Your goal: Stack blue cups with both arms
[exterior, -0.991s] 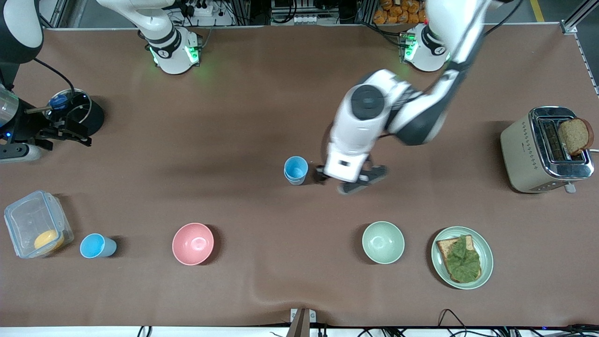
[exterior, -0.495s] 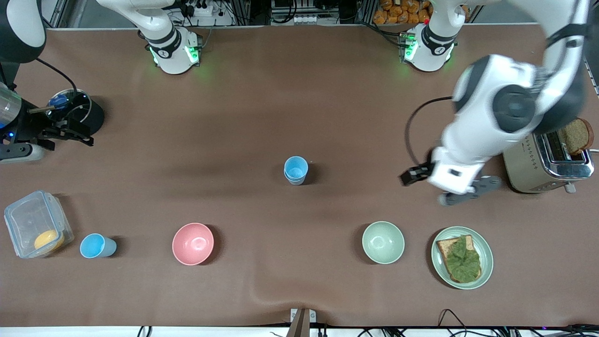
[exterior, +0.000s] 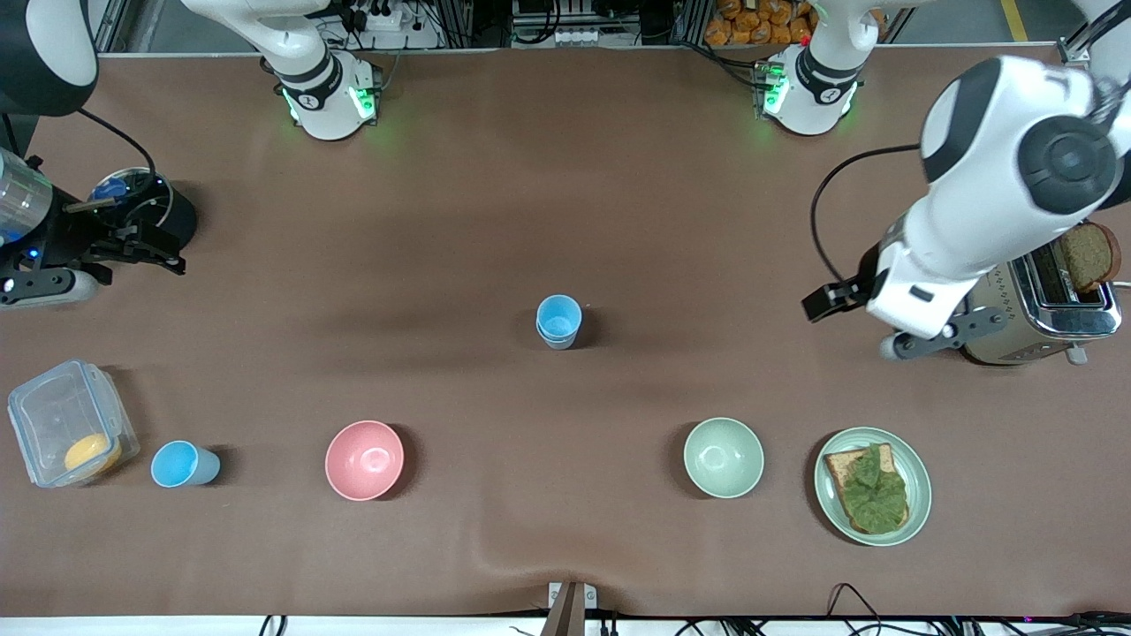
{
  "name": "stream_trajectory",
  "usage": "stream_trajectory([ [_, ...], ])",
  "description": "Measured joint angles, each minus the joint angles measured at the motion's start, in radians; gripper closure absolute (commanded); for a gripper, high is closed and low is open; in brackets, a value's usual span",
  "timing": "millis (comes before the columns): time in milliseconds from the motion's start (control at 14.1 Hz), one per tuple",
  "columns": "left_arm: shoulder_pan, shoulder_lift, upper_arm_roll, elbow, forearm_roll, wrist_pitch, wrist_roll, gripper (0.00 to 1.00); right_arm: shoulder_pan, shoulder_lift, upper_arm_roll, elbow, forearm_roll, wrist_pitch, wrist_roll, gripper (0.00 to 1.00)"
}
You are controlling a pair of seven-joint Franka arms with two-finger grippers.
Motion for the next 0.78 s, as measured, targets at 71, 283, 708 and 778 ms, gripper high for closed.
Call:
stream_trajectory([
  [71,0.004,-0.022,0.018,-0.014,-0.002,-0.01,0.037,0.0,0.0,0.0,0.0,0.0,0.0,0.0,0.0,0.0],
  [283,-0.012,-0.08,0.109,-0.035,-0.005,-0.063,0.165,0.0,0.0,0.0,-0.001,0.0,0.0,-0.004,0.0,0.0],
  [708,-0.02,-0.165,0.199,-0.034,-0.006,-0.17,0.333,0.0,0.0,-0.001,-0.002,0.003,0.0,-0.007,0.0,0.0],
  [778,-0.02,-0.175,0.2,-0.03,-0.006,-0.184,0.36,0.0,0.0,-0.001,-0.002,0.004,0.0,-0.007,0.0,0.0],
])
